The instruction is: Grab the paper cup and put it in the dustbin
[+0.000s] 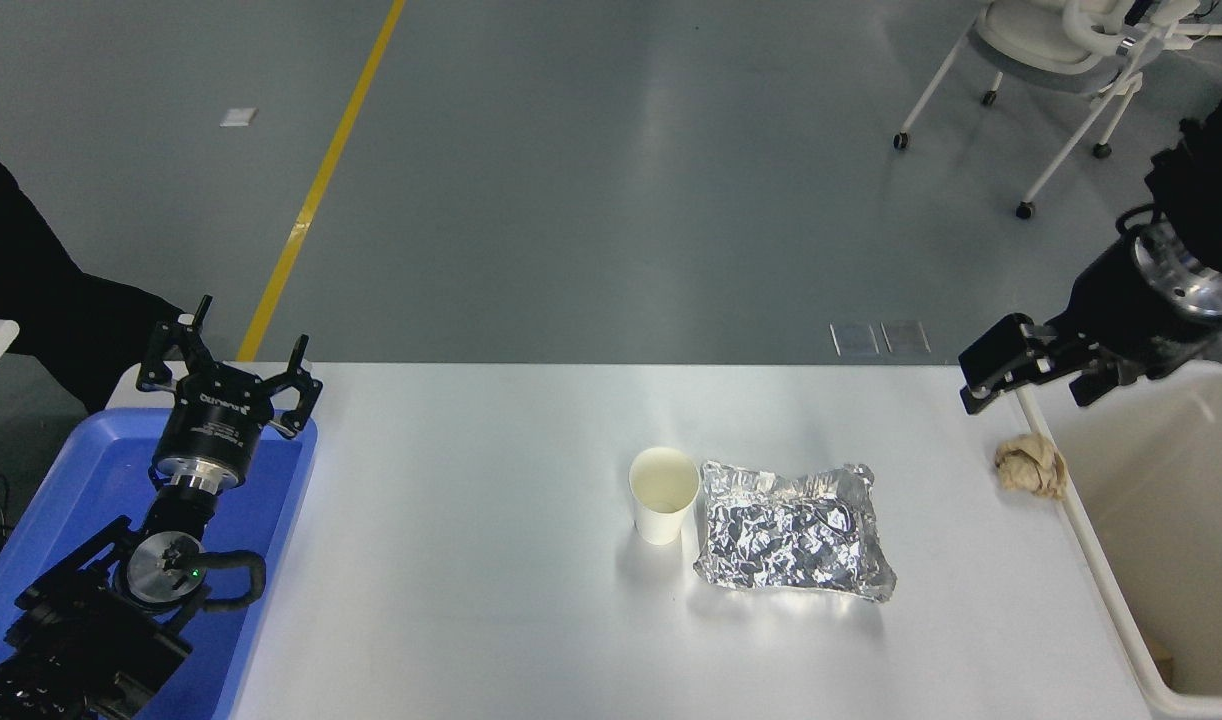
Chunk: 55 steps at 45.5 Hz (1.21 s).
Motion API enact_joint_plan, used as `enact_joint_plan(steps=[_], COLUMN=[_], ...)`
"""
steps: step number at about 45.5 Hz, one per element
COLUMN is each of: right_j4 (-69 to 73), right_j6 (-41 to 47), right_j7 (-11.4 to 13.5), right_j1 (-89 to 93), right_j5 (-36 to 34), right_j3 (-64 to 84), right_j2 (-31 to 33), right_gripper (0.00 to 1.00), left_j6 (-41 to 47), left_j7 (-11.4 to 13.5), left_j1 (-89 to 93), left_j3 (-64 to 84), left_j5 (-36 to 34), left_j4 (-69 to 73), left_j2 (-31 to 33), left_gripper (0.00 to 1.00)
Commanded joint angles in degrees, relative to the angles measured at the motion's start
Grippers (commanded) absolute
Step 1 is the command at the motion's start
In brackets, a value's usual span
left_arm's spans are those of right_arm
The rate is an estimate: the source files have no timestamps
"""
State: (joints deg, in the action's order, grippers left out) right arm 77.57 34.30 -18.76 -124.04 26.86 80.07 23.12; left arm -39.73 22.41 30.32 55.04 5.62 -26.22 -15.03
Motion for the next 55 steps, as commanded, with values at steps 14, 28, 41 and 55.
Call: enact_joint_plan(steps=[14,28,41,55], right_j4=[-2.78,-13.31,-24.04,-32.83], right_j6=[-1.08,-1.52,-6.26,-12.15], right_j7=[0.04,0.13,1.97,3.91], right_j1=[6.71,15.75,27.00,38.08], right_j5=[-5.50,-15.25,-15.96,-15.00], right_j3=[-11.34,-18.81,-24.43,-24.79], right_j2=[-9.22,-20.65,-23.12,-23.12], right_gripper=[1.00,1.00,1.00,1.00], left_j6=[-0.08,0.00,-0.08,-0.08], left_j7=[0.00,0.00,0.00,0.00], left_j1=[0.00,0.00,0.00,0.00], left_j3=[-0.02,-0.02,-0.02,-0.02], left_j5=[0.00,0.00,0.00,0.00], left_j4=[0.03,-0.06,0.03,-0.06], left_j2=[0.00,0.00,0.00,0.00], left_gripper=[1.00,1.00,1.00,1.00])
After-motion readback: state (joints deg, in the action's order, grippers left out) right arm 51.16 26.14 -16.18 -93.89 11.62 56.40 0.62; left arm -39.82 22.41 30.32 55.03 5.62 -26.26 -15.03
